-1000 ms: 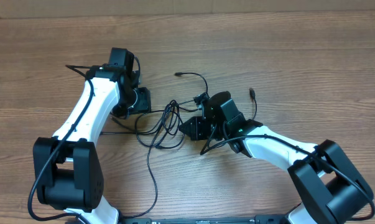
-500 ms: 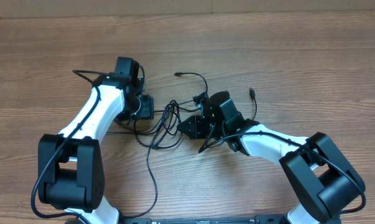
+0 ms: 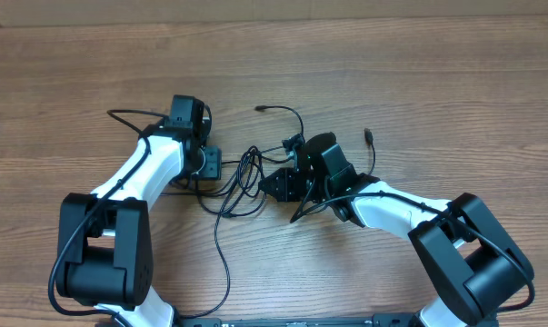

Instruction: Untangle cables

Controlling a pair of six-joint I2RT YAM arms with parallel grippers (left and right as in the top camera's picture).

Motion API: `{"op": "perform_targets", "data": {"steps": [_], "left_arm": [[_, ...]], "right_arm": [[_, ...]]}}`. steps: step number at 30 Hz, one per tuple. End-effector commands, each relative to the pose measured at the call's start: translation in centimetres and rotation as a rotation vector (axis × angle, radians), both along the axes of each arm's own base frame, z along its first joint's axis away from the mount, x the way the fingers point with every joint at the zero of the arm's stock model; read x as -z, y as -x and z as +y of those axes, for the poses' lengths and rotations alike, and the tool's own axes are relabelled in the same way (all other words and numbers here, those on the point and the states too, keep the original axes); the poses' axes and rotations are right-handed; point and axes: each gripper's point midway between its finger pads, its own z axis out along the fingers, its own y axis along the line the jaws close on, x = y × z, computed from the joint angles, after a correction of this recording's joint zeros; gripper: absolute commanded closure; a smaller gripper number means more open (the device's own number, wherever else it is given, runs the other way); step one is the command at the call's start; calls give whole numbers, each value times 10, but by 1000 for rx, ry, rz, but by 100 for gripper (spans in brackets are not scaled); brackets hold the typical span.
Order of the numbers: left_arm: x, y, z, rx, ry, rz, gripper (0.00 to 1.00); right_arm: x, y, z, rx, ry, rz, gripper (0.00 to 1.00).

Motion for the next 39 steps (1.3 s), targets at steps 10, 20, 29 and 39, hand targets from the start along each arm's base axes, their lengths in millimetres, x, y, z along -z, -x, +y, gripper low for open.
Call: {"op": "perform_targets", "data": {"steps": [10,20,29,39], "left_arm": [[22,6,9,-27,-52,-19,74],[-45,-15,42,-207,-221,-61,76],[-92,-30,43,-258,-223,-89,70],[-63,-23,11,-75,-99,3,30]], "right_arm": [[1,0,0,-4,-6,5,91],[4,-7,-10,31,8,23,23],[14,-24,-44,150,31,119,11],[17,-26,-52,170,41,138,4]]}}
